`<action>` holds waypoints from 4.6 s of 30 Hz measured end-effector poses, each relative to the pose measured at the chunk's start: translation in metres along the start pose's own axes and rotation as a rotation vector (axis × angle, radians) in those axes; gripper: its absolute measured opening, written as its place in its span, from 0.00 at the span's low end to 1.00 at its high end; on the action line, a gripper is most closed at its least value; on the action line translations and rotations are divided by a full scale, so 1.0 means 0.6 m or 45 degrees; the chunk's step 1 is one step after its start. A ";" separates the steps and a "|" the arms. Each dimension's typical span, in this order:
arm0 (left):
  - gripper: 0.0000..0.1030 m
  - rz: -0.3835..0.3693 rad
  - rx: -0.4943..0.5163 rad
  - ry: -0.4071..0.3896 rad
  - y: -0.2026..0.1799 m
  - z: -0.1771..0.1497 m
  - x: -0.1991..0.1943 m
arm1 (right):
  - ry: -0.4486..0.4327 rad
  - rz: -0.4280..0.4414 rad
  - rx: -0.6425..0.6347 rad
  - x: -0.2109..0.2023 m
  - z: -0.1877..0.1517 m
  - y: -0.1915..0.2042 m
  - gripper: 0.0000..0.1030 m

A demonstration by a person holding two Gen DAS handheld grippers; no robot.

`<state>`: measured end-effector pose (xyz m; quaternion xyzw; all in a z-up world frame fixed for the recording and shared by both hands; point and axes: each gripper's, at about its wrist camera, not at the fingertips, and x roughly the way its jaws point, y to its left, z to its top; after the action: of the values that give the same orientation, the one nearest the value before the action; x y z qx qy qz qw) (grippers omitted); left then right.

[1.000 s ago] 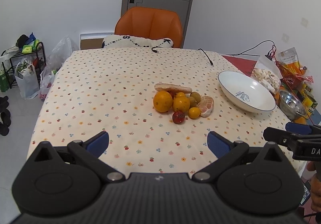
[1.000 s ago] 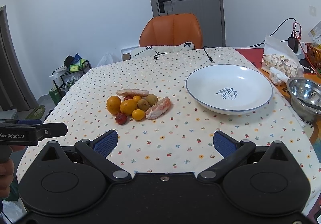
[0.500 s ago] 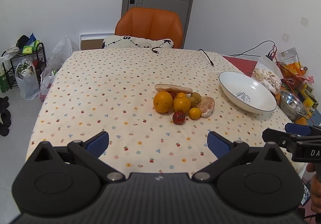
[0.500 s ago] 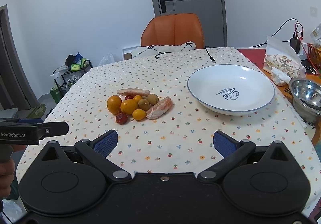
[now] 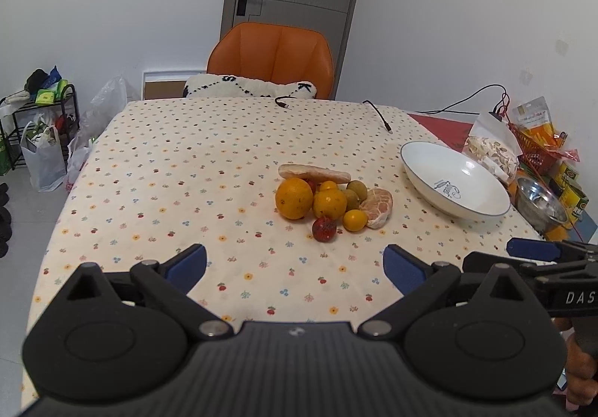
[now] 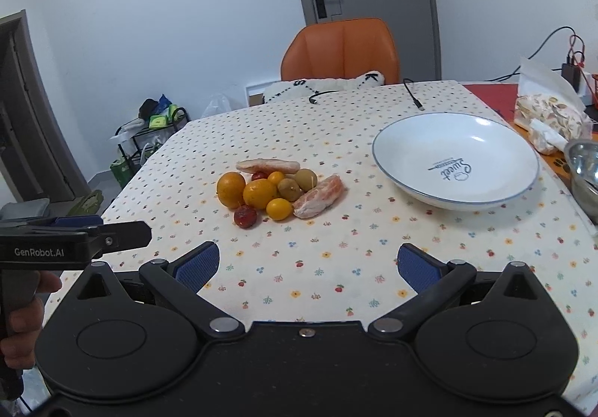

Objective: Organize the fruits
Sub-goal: 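Grasp the red fruit with the left gripper while the right gripper grasps a yellow tomato, then carry both fruits over the white plate and open both grippers to drop them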

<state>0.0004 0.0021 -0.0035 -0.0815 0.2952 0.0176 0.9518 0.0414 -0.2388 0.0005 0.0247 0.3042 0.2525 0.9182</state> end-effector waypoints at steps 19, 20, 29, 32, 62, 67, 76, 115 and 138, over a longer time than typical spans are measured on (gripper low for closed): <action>0.65 -0.061 -0.034 0.029 -0.003 0.003 0.076 | 0.008 0.123 0.031 0.057 0.007 -0.009 0.66; 0.64 -0.066 -0.033 0.032 -0.004 0.003 0.081 | 0.011 0.132 0.031 0.061 0.008 -0.009 0.64; 0.51 -0.102 -0.029 0.056 -0.008 0.006 0.125 | 0.047 0.194 0.046 0.106 0.018 -0.005 0.42; 0.47 -0.109 -0.028 0.065 -0.009 0.006 0.139 | 0.057 0.212 0.054 0.120 0.023 -0.006 0.38; 0.21 -0.146 -0.049 0.071 0.014 0.003 0.194 | 0.133 0.201 0.113 0.203 0.038 -0.003 0.32; 0.21 -0.129 -0.066 0.068 0.024 0.004 0.186 | 0.141 0.172 0.103 0.213 0.039 0.008 0.33; 0.21 -0.102 -0.083 0.057 0.032 0.003 0.167 | 0.110 0.120 0.102 0.220 0.038 0.012 0.23; 0.21 -0.300 0.043 -0.081 -0.113 0.075 0.166 | -0.158 0.058 0.142 0.082 0.064 -0.078 0.22; 0.21 -0.405 0.107 -0.054 -0.203 0.093 0.230 | -0.211 -0.173 0.248 0.052 0.045 -0.186 0.22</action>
<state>0.1551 -0.1110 -0.0185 -0.0870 0.2589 -0.1439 0.9511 0.1283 -0.3180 -0.0166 0.1139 0.2515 0.1562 0.9484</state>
